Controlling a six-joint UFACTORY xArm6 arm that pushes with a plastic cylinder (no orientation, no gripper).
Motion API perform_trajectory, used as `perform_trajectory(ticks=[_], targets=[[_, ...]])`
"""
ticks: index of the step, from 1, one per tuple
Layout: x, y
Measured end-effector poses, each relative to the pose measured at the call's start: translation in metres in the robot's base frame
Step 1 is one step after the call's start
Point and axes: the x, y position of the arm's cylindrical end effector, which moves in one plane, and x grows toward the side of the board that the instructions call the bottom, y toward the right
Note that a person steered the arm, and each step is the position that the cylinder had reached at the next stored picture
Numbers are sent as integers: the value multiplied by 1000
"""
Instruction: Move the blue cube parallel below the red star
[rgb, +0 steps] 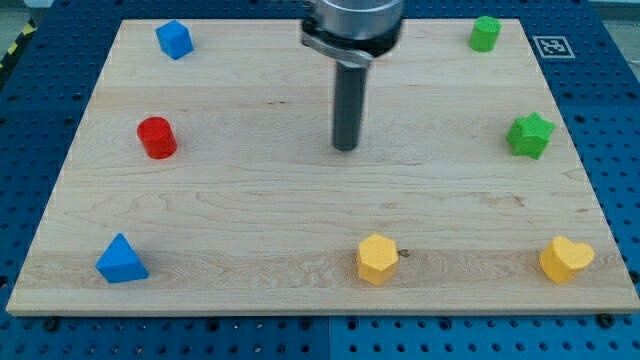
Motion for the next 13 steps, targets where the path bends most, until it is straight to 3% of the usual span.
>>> perform_trajectory(ticks=[3,6,7,8,9,13], targets=[[-72,-152],[-171,-305],[-200,-300],[-204,-287],[-200,-239],[-106,-129]])
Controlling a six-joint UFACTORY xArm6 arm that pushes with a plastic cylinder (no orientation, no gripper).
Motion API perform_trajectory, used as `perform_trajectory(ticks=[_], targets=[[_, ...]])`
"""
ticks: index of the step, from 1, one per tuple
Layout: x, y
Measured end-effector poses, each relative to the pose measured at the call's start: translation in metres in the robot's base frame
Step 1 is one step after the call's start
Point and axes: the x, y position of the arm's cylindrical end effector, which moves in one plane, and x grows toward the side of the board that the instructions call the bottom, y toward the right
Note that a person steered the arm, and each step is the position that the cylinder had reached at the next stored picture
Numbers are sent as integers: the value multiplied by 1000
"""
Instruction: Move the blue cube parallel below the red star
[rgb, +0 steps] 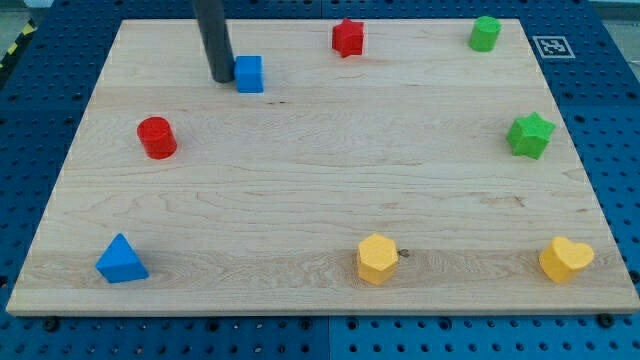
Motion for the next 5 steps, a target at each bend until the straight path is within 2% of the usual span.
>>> perform_trajectory(ticks=[3,4,5], targets=[[12,83],[-13,68],[-19,86]])
